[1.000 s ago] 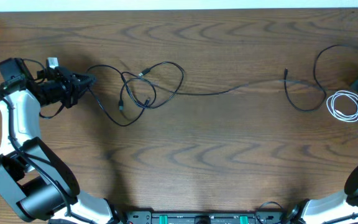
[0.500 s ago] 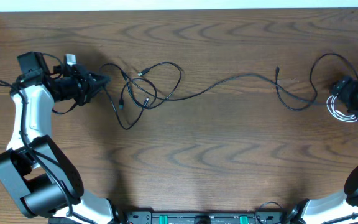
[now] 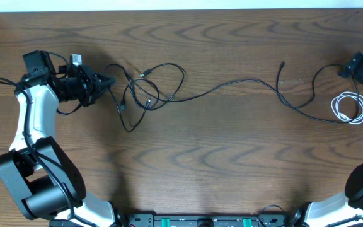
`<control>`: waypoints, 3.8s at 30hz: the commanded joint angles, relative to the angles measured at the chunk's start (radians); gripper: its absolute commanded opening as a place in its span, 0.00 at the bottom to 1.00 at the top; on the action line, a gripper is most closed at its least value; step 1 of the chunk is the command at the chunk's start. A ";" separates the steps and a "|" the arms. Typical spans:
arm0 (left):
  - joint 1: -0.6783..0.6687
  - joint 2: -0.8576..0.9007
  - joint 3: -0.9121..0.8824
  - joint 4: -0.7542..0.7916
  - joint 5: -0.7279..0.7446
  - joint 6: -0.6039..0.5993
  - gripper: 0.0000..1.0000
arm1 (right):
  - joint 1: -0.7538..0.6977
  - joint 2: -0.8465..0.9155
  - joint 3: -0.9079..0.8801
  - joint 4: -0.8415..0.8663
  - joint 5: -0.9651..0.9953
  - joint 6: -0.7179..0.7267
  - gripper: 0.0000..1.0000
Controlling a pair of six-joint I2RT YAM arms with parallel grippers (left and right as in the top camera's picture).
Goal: Untangle cables
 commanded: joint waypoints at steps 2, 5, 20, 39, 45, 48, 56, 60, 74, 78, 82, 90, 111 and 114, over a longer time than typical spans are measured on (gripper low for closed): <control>-0.019 -0.017 -0.013 -0.004 -0.007 0.021 0.08 | 0.123 0.001 0.001 0.007 -0.322 -0.253 0.99; -0.023 -0.017 -0.013 -0.006 -0.007 0.021 0.08 | 0.217 0.002 -0.020 0.087 -0.387 -0.275 0.99; -0.023 -0.017 -0.013 -0.053 -0.006 0.036 0.08 | 0.710 0.091 -0.024 0.362 -0.370 -0.276 0.96; -0.023 -0.017 -0.013 -0.060 -0.007 0.036 0.08 | 1.118 0.404 -0.024 0.847 -0.331 -0.276 0.96; -0.023 -0.017 -0.013 -0.060 -0.007 0.036 0.08 | 1.183 0.410 -0.024 0.871 -0.114 -0.277 0.94; -0.023 -0.017 -0.013 -0.060 -0.007 0.036 0.08 | 1.204 0.431 -0.024 0.889 -0.082 -0.276 0.94; -0.023 -0.017 -0.013 -0.068 -0.007 0.036 0.08 | 1.210 0.445 -0.024 0.893 -0.081 -0.275 0.01; -0.023 -0.017 -0.013 -0.094 -0.028 0.035 0.08 | 1.199 0.404 -0.024 0.860 -0.082 -0.275 0.01; -0.023 -0.017 -0.013 -0.107 -0.138 0.035 0.08 | 1.012 0.032 -0.024 0.573 -0.081 -0.294 0.01; -0.023 -0.017 -0.013 -0.107 -0.167 0.031 0.08 | 0.895 -0.048 -0.024 0.522 -0.081 -0.294 0.01; -0.018 -0.017 -0.013 -0.108 -0.229 0.016 0.07 | 0.782 -0.080 -0.024 0.472 -0.081 -0.283 0.01; 0.048 -0.017 -0.013 -0.113 -0.265 -0.058 0.07 | 0.525 -0.082 -0.024 0.323 -0.081 -0.194 0.01; 0.140 -0.017 -0.013 -0.142 -0.298 -0.075 0.07 | 0.070 -0.074 -0.179 0.327 0.102 0.183 0.01; 0.140 -0.017 -0.013 -0.142 -0.298 -0.074 0.07 | 0.067 -0.074 -0.237 0.370 0.127 0.187 0.01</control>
